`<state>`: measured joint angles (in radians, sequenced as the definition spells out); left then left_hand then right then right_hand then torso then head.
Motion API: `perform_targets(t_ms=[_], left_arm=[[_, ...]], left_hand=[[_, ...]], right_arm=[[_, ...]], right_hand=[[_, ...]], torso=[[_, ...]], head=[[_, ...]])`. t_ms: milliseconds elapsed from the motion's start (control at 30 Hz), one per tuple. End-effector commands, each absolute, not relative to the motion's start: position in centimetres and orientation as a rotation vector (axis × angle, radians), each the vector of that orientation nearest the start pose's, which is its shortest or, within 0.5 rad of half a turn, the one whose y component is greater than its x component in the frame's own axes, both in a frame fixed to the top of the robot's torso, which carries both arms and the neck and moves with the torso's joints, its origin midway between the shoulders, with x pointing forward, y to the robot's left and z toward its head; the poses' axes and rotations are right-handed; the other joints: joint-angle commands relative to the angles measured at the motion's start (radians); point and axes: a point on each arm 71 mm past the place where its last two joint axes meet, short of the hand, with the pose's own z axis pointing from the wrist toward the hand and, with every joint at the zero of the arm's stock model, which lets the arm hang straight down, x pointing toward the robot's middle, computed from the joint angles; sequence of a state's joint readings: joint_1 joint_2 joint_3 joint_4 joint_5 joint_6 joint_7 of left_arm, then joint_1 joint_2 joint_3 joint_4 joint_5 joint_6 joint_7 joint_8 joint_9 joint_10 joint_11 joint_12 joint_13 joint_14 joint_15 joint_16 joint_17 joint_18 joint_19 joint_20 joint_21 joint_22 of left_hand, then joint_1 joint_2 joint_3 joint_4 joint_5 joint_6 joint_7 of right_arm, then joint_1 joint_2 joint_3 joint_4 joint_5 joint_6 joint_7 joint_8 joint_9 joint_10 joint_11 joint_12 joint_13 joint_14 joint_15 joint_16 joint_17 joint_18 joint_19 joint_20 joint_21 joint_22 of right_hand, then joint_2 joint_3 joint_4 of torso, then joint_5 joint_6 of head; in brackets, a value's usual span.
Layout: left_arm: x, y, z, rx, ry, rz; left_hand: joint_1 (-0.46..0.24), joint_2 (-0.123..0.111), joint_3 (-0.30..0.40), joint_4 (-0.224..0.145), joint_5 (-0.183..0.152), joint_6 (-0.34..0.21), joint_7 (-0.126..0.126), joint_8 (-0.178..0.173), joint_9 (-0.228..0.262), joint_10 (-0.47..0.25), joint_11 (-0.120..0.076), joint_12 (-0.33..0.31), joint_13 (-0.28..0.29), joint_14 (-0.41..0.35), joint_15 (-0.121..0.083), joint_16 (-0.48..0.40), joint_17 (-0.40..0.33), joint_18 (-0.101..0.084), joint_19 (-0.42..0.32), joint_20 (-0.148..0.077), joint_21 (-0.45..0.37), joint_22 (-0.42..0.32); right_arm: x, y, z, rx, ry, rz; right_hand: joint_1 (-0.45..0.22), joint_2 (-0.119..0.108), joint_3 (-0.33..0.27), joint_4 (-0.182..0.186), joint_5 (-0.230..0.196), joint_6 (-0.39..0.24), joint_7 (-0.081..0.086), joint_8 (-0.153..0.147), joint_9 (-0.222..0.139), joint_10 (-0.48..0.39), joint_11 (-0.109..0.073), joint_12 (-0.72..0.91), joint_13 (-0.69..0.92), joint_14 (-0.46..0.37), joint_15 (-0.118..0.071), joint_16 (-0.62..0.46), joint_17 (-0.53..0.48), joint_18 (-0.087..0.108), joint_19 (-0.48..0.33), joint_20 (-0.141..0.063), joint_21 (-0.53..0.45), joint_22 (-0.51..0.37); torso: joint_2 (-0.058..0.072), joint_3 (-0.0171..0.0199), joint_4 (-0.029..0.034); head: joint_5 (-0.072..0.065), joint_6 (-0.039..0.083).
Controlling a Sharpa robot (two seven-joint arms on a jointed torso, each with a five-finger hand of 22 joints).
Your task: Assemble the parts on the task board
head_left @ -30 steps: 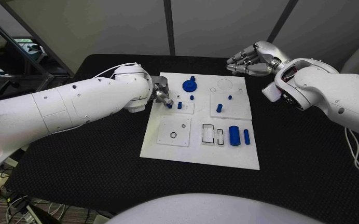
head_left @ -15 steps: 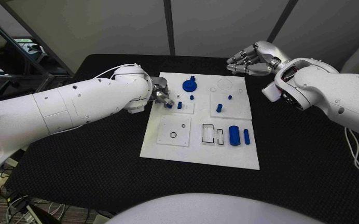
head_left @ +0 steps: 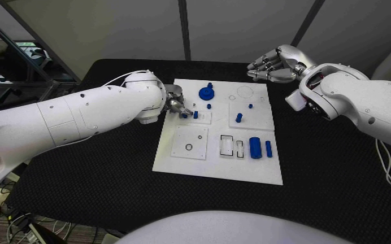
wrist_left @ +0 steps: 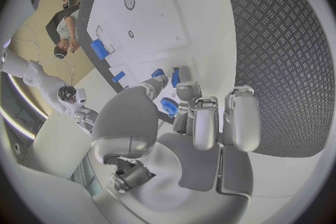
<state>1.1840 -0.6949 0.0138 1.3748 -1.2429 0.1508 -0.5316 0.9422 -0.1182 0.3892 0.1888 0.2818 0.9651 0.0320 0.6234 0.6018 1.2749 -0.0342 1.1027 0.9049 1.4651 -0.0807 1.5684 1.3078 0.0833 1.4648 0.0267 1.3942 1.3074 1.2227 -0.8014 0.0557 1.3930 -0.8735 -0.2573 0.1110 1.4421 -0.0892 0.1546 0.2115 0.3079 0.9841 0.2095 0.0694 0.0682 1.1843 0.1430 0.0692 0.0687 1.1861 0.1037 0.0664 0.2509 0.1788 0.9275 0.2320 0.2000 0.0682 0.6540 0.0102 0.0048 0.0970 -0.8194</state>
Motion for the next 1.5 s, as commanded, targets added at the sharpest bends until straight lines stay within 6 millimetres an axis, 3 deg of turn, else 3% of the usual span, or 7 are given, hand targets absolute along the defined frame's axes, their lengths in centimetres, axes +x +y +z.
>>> perform_targets(t_ms=[33, 767, 900, 933, 1067, 1133, 1500], left_arm=[[50.9, 18.8, -22.2, -0.099, 2.227, -0.317], [51.6, 19.7, -20.3, -0.297, 2.081, -0.422], [51.8, 19.8, -19.7, -0.335, 2.03, -0.47], [51.9, 19.7, -19.6, -0.34, 2.013, -0.487], [52.1, 19.0, -19.0, -0.319, 1.958, -0.574], [52.1, 18.4, -18.8, -0.299, 1.935, -0.619], [52.6, 17.5, -18.9, -0.234, 1.907, -0.638]], left_hand=[[-0.012, 0.004, -0.029, 0.012, -0.003, 0.006, 0.001, -0.007, -0.002, 0.006, 0.0, 0.006, 0.001, 0.106, -0.009, 0.002, 0.263, -0.041, 0.043, -0.006, 0.005, 0.11], [0.009, 0.034, -0.211, 0.099, 0.001, -0.024, 0.011, -0.02, -0.005, -0.049, 0.009, -0.049, -0.069, 0.097, -0.003, -0.02, 0.239, -0.028, 0.023, -0.003, -0.056, 0.066], [0.05, 0.036, -0.244, 0.096, 0.003, -0.081, 0.036, -0.051, -0.021, -0.129, 0.03, -0.124, -0.16, 0.074, 0.013, -0.077, 0.18, -0.007, -0.018, 0.01, -0.163, -0.019], [0.072, 0.034, -0.256, 0.096, 0.001, -0.1, 0.048, -0.064, -0.03, -0.189, 0.043, -0.181, -0.229, 0.051, 0.023, -0.131, 0.126, 0.008, -0.051, 0.018, -0.243, -0.081], [0.16, 0.04, -0.274, 0.088, 0.005, -0.158, 0.082, -0.098, -0.059, -0.264, 0.074, -0.21, -0.251, -0.035, 0.051, -0.306, -0.038, 0.053, -0.162, 0.044, -0.499, -0.279], [0.227, 0.038, -0.276, 0.071, 0.005, -0.183, 0.097, -0.114, -0.078, -0.329, 0.09, -0.244, -0.273, -0.145, 0.066, -0.495, -0.205, 0.095, -0.286, 0.06, -0.766, -0.482], [0.391, 0.044, -0.272, 0.062, 0.004, -0.165, 0.113, -0.136, -0.157, -0.355, 0.104, -0.273, -0.342, -0.182, 0.082, -0.579, -0.303, 0.1, -0.266, 0.077, -0.856, -0.559]], right_arm=[[52.3, -21.6, -14.5, 0.32, 1.624, 1.058], [52.3, -21.7, -14.5, 0.321, 1.623, 1.055], [52.3, -21.8, -14.6, 0.321, 1.623, 1.055], [52.3, -21.8, -14.6, 0.321, 1.623, 1.054], [52.4, -21.8, -14.6, 0.322, 1.622, 1.054], [52.4, -21.7, -14.6, 0.322, 1.622, 1.054], [52.3, -21.7, -14.6, 0.321, 1.624, 1.055]], right_hand=[[-0.003, 0.005, 0.0, -0.006, 0.005, -0.004, 0.002, -0.001, 0.0, -0.006, 0.001, 0.001, -0.001, -0.004, 0.0, -0.003, -0.001, 0.006, 0.005, 0.004, -0.006, -0.002], [-0.005, 0.005, 0.0, -0.006, 0.006, -0.006, 0.003, -0.001, 0.0, -0.007, 0.002, 0.0, -0.001, -0.006, 0.001, -0.003, -0.002, 0.006, 0.005, 0.004, -0.008, -0.002], [-0.005, 0.005, 0.0, -0.006, 0.006, -0.006, 0.003, -0.001, 0.0, -0.007, 0.002, 0.0, -0.001, -0.006, 0.001, -0.003, -0.002, 0.006, 0.005, 0.004, -0.008, -0.002], [-0.005, 0.005, 0.0, -0.006, 0.006, -0.006, 0.003, -0.001, 0.0, -0.007, 0.002, 0.0, -0.001, -0.006, 0.001, -0.003, -0.002, 0.006, 0.005, 0.004, -0.008, -0.002], [-0.005, 0.005, 0.0, -0.006, 0.006, -0.006, 0.003, -0.001, 0.0, -0.007, 0.002, 0.0, -0.001, -0.006, 0.001, -0.003, -0.002, 0.006, 0.005, 0.004, -0.008, -0.002], [-0.005, 0.005, 0.0, -0.006, 0.006, -0.006, 0.003, -0.001, 0.0, -0.007, 0.002, 0.0, -0.001, -0.006, 0.001, -0.003, -0.002, 0.006, 0.005, 0.004, -0.008, -0.002], [-0.005, 0.004, -0.001, -0.006, 0.006, -0.007, 0.003, -0.001, 0.0, -0.008, 0.003, 0.0, -0.001, -0.006, 0.002, -0.003, -0.003, 0.006, 0.005, 0.004, -0.009, -0.002]], torso=[[0.0, -0.0003, 0.0], [0.0, -0.0004, 0.0], [0.0, 0.0, 0.0], [0.001, -0.0001, 0.0001], [0.001, -0.0001, 0.0002], [0.001, 0.0002, 0.0003], [0.0, -0.0003, 0.0022]], head=[[0.0, 0.002], [-0.005, 0.006], [-0.006, 0.008], [-0.007, 0.008], [-0.009, 0.01], [-0.01, 0.012], [-0.015, 0.017]])
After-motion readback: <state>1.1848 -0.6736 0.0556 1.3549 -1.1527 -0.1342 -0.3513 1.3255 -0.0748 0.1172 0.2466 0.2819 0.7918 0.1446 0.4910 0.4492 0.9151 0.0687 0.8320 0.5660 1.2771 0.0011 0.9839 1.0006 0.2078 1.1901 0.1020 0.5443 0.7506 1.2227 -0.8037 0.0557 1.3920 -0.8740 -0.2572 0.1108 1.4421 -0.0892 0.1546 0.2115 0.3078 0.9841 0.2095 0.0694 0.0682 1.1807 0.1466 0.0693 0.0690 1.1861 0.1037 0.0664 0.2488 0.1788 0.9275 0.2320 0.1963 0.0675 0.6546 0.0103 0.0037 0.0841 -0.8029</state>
